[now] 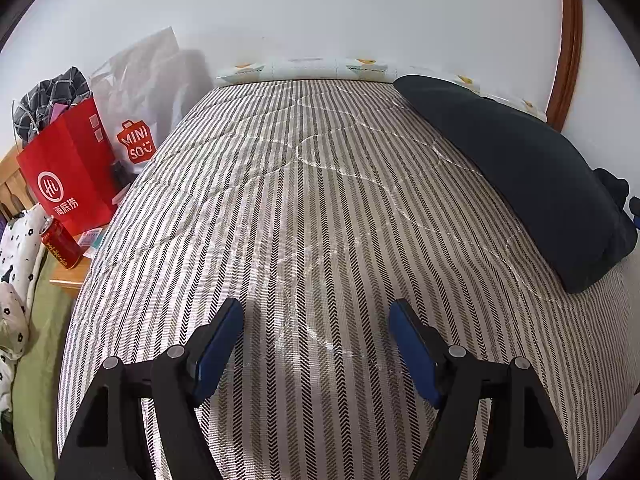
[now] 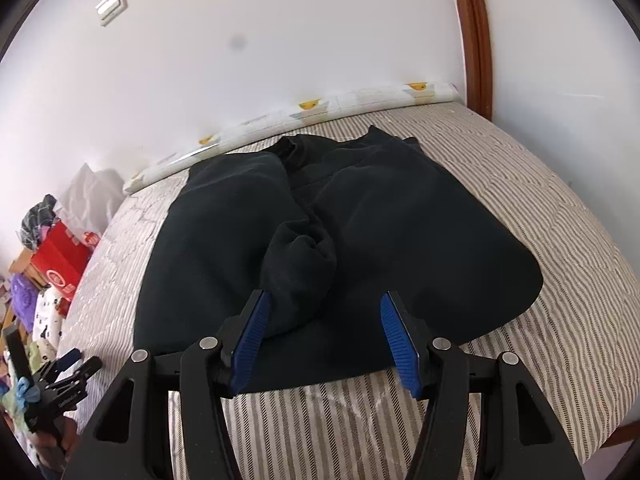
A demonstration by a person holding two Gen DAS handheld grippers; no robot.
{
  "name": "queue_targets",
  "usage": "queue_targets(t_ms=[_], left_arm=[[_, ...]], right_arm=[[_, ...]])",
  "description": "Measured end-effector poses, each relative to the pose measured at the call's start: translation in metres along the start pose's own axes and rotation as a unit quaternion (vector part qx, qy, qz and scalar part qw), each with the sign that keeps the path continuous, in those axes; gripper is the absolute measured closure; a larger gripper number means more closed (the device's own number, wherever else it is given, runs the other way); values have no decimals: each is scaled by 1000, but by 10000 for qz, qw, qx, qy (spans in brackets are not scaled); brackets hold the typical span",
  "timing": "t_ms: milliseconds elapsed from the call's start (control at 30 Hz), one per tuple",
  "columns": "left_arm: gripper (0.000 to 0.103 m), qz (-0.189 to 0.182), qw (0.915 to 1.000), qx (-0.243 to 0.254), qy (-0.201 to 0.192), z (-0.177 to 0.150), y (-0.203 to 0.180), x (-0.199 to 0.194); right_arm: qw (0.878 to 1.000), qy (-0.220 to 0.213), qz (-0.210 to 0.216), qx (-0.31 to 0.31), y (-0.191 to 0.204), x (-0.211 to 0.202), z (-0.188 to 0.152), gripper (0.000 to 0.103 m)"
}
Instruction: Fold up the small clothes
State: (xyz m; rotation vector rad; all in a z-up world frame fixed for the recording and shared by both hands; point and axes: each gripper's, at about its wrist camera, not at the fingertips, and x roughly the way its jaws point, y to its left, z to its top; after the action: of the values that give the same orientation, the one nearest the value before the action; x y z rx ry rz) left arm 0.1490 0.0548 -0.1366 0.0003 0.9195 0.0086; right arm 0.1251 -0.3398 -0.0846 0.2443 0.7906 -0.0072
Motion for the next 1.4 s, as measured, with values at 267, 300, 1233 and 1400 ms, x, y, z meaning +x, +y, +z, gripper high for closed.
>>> queue_targets(t_ms=[267,300,1233,1400], left_arm=[[29,-531,9982,270,-71,-1,-21,-11],[29,-720,9970,265,-73,-1,-27,-14],[24,-1844,9771,1061,82,40,-212,5],[24,-1959,9727,1244,-11,38,-238,2]], right_arm=[[9996,-19,269,-52,-3,12,2,41],[9993,-4,370,-17,-4,17,4,41],[9802,-1955,146,-291,-58,-10,71,91],[9826,-1847,-154,108,-115,-14,64,91]])
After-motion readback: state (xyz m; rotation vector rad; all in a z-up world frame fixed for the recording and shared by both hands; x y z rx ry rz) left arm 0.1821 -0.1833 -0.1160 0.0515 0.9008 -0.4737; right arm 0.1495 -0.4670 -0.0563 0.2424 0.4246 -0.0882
